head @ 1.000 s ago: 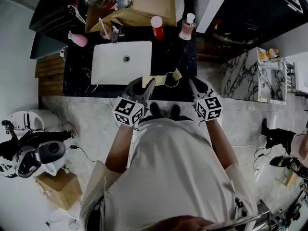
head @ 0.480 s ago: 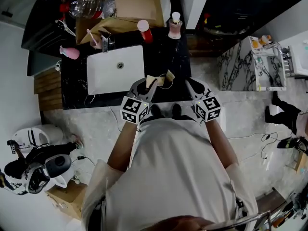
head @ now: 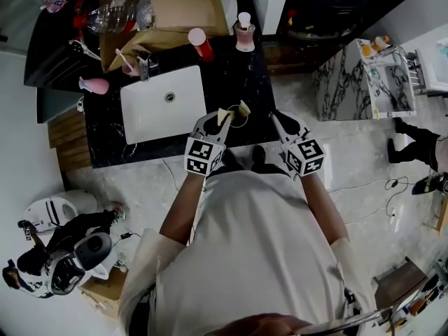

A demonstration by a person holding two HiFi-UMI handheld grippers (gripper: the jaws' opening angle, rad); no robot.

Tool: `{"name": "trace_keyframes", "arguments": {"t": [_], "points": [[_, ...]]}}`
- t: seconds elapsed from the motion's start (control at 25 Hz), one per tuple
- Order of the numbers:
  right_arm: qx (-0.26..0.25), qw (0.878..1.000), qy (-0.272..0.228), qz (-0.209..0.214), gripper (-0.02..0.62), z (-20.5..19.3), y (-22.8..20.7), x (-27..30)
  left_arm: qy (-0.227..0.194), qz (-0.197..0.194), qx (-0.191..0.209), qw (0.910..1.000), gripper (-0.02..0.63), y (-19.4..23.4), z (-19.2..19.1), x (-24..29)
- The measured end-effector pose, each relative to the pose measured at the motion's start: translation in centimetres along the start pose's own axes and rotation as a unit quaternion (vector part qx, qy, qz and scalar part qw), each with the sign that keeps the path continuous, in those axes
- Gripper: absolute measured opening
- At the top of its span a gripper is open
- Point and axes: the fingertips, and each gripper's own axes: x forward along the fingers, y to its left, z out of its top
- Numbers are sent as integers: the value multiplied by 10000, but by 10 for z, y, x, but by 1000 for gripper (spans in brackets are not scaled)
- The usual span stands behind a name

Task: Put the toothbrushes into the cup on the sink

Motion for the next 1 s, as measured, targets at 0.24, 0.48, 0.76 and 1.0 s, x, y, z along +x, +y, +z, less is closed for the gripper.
{"name": "trace_keyframes", "arguments": {"t": [0.24,0.48,0.76,1.0], "points": [[72,9999,4,-108,43,-2,-1,-4,202,19,109,9997,60,2,-16,14],[198,9994,-17,-273,43,-4,-3,-8,317,22,160,9994,64,4,-29,20],[202,9993,12,-328,43,-6,1,-12,253,68,56,9996,125,7,-32,20],[144,9994,-2,-306,43,-5,6,-11,161,72,-50,9998,198,9,-32,15]]}}
